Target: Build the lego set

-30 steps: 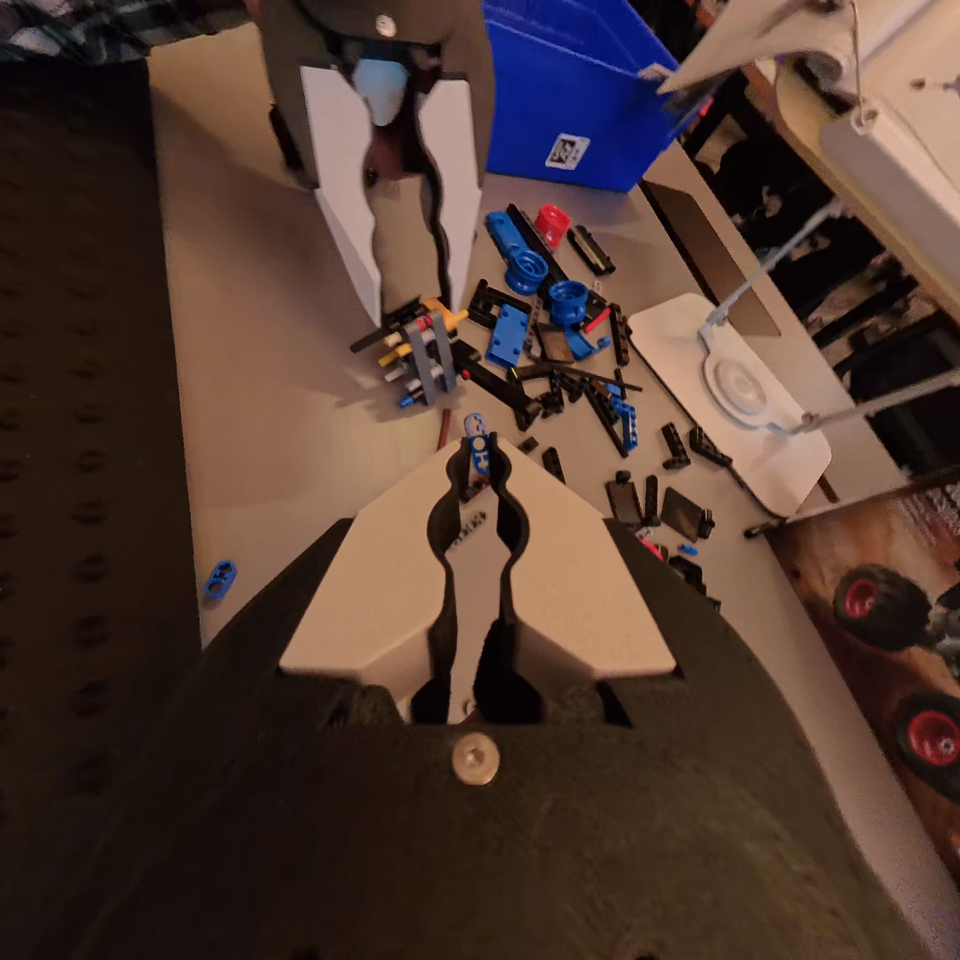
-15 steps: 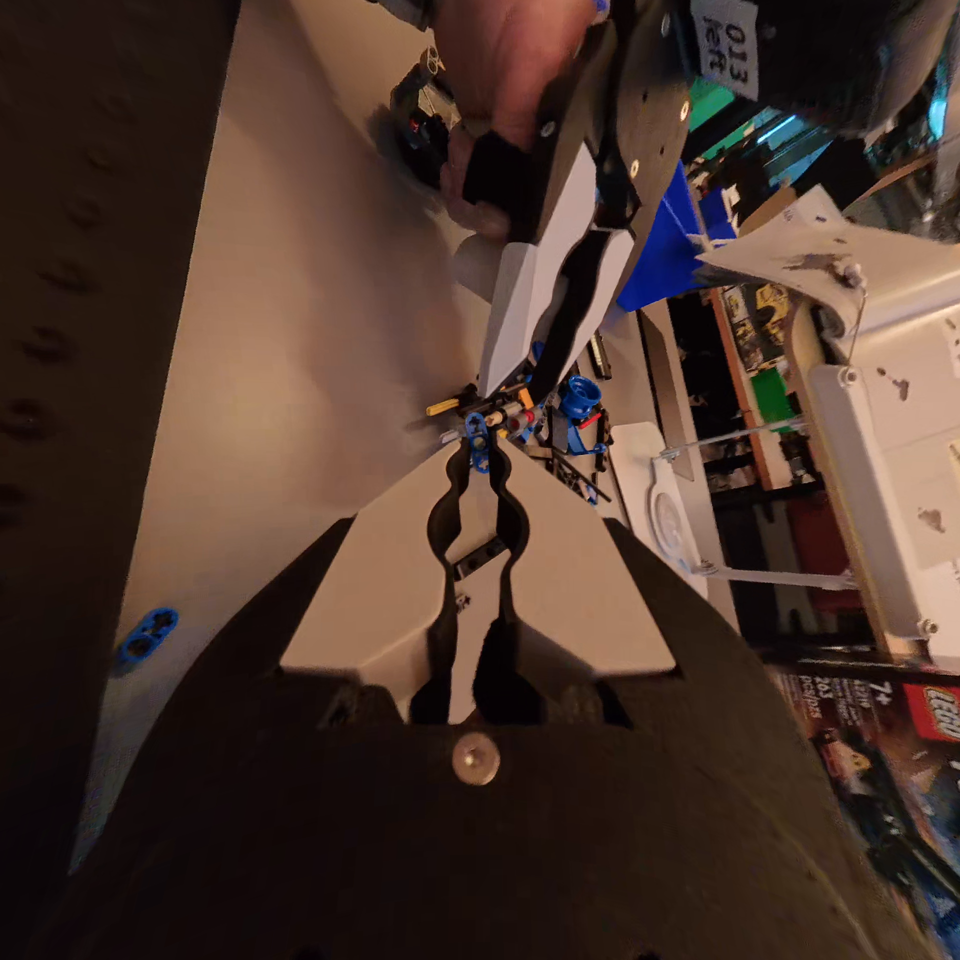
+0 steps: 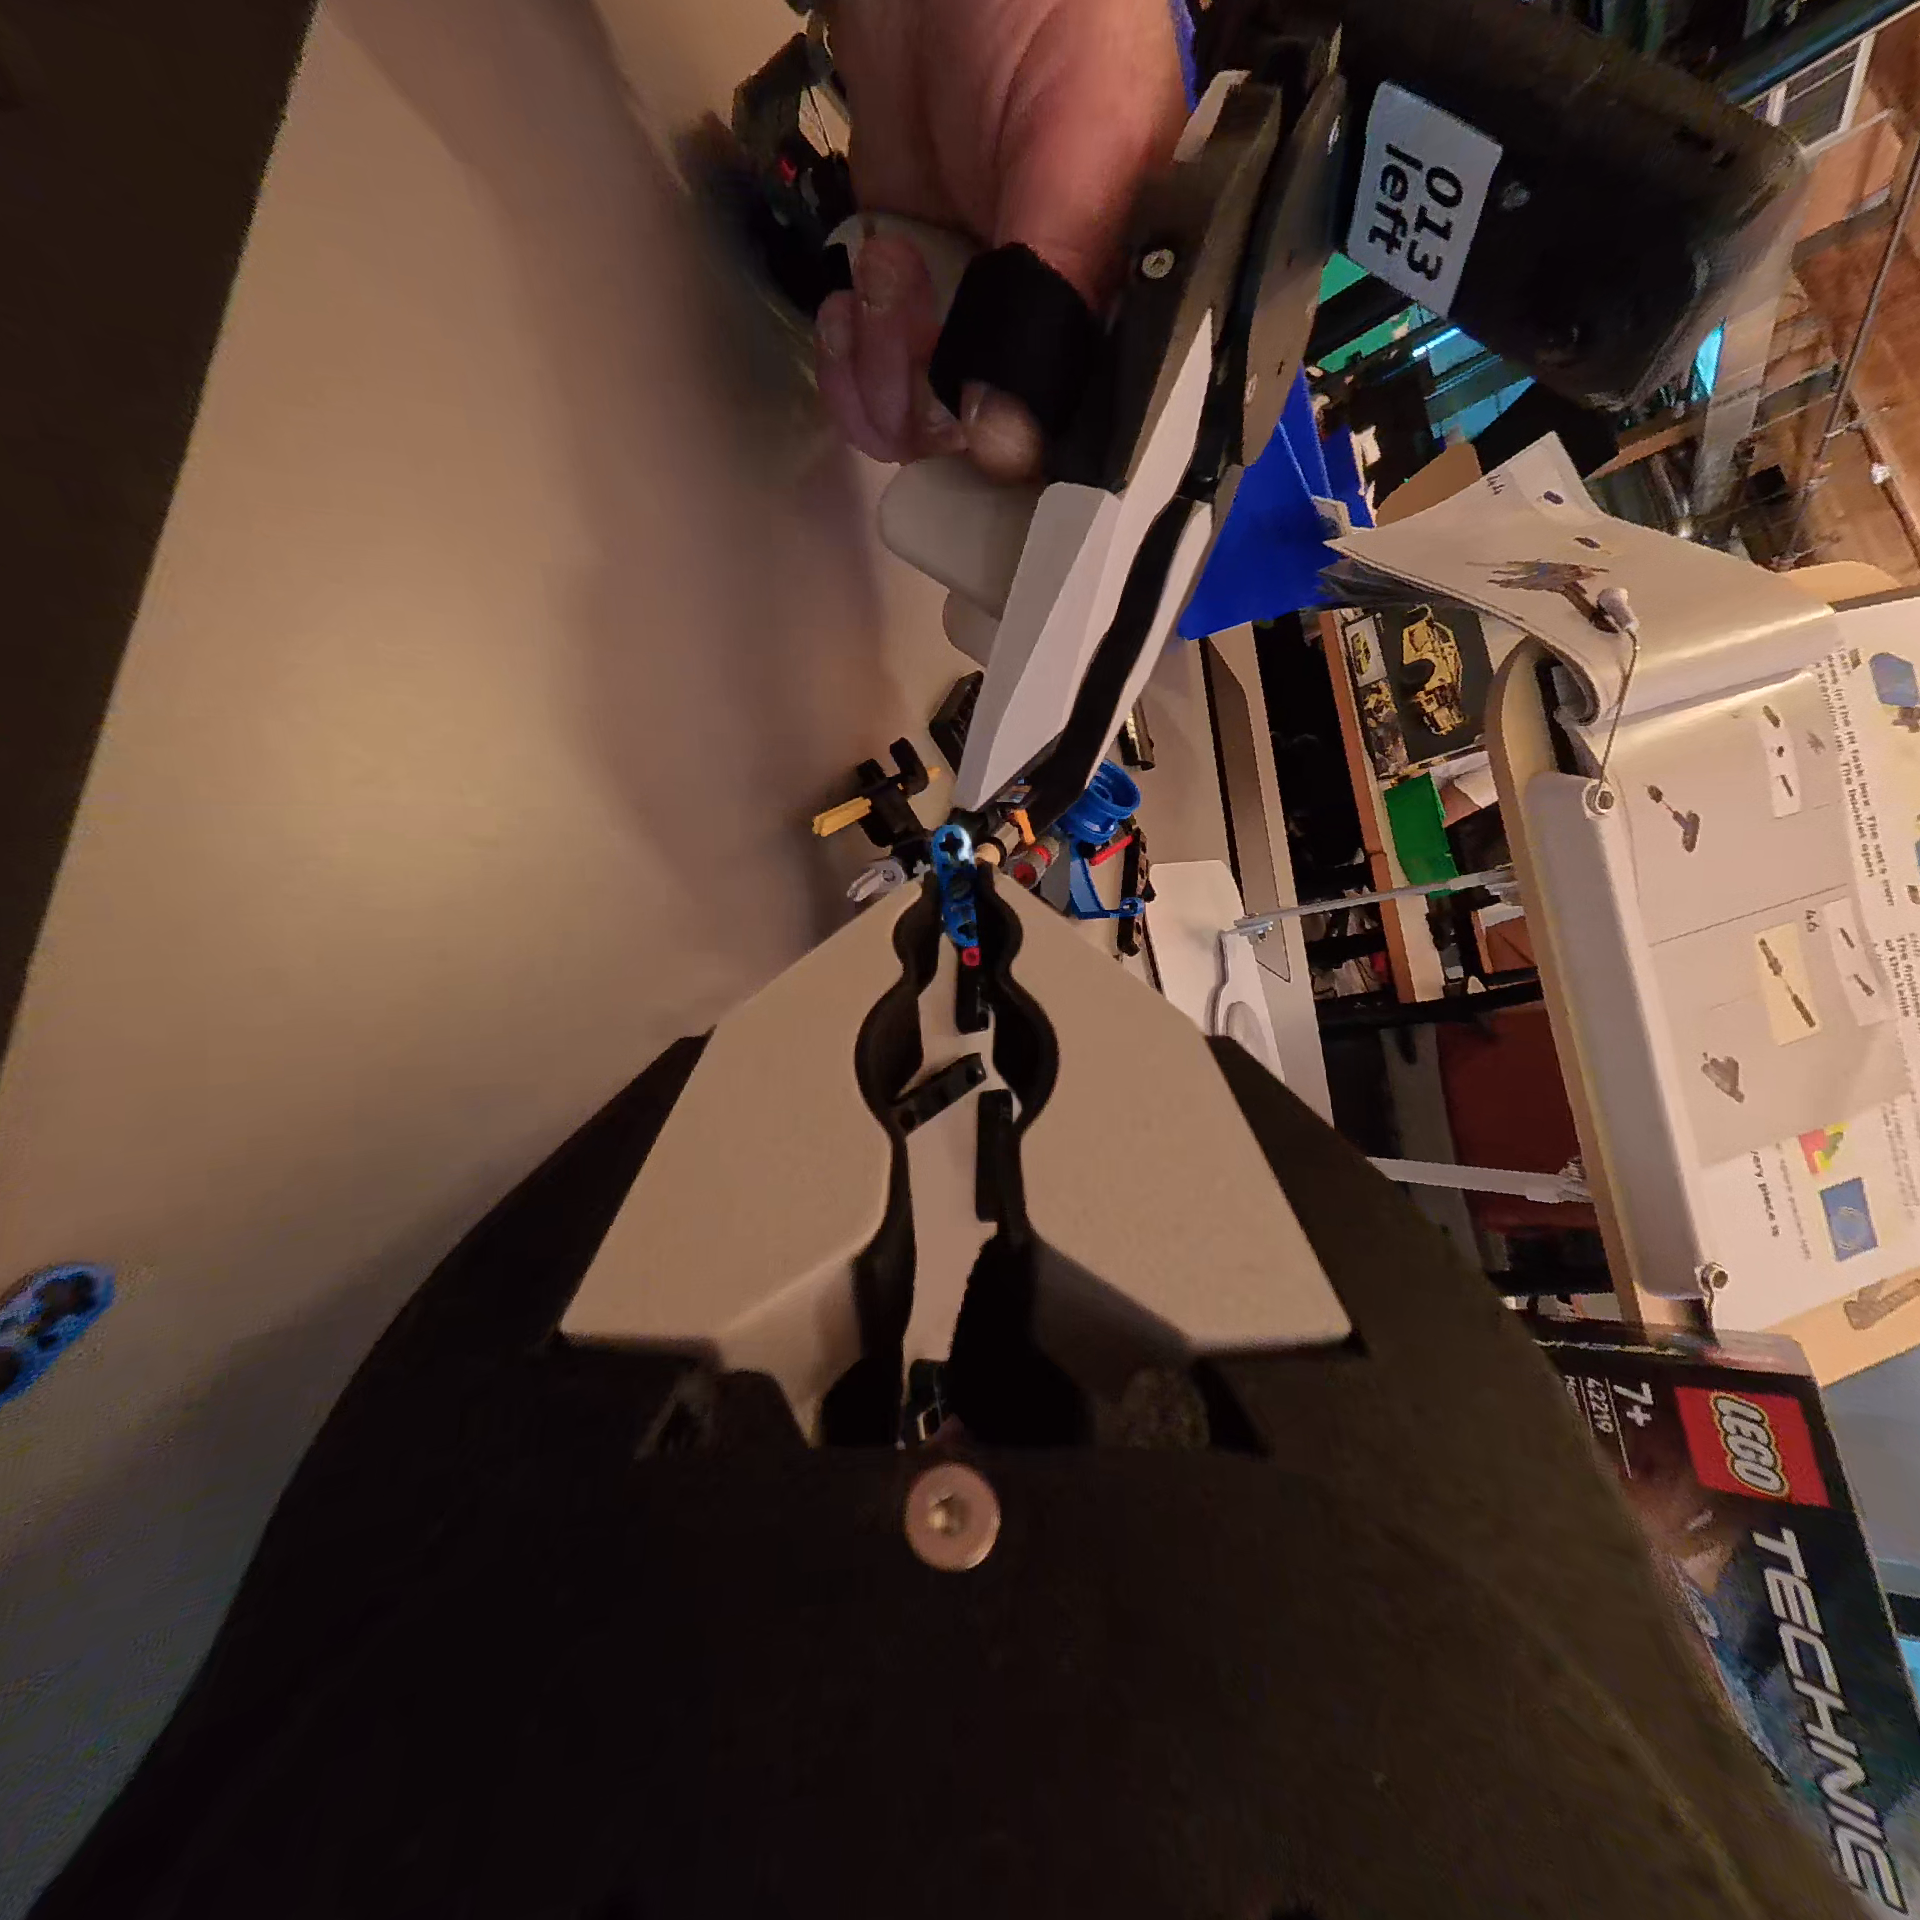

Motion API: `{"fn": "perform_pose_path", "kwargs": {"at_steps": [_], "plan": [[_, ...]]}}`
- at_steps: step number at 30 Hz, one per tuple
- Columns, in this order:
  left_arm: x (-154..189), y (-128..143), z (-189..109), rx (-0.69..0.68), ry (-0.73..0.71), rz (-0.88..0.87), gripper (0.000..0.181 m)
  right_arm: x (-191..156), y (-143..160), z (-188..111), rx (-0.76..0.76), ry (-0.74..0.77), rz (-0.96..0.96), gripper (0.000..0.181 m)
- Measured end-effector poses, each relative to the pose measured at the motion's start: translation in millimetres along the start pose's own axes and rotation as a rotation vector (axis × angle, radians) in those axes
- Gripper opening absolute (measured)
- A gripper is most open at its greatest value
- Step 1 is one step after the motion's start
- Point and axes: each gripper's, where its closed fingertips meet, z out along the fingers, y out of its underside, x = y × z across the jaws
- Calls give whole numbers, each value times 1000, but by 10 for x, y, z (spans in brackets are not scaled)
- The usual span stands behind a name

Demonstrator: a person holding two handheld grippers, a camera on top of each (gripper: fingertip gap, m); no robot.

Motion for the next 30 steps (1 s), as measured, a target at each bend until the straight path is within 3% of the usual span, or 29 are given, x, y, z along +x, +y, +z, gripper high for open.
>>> {"fn": "perform_pose_path", "kwargs": {"at_steps": [8,30], "plan": [[-36,-37,4,22,2,-80,34,61,60,27,-37,58,-84,0],[-136,-114,71,51,-95,-108,34,123,55,-31,-102,70,68,0]]}}
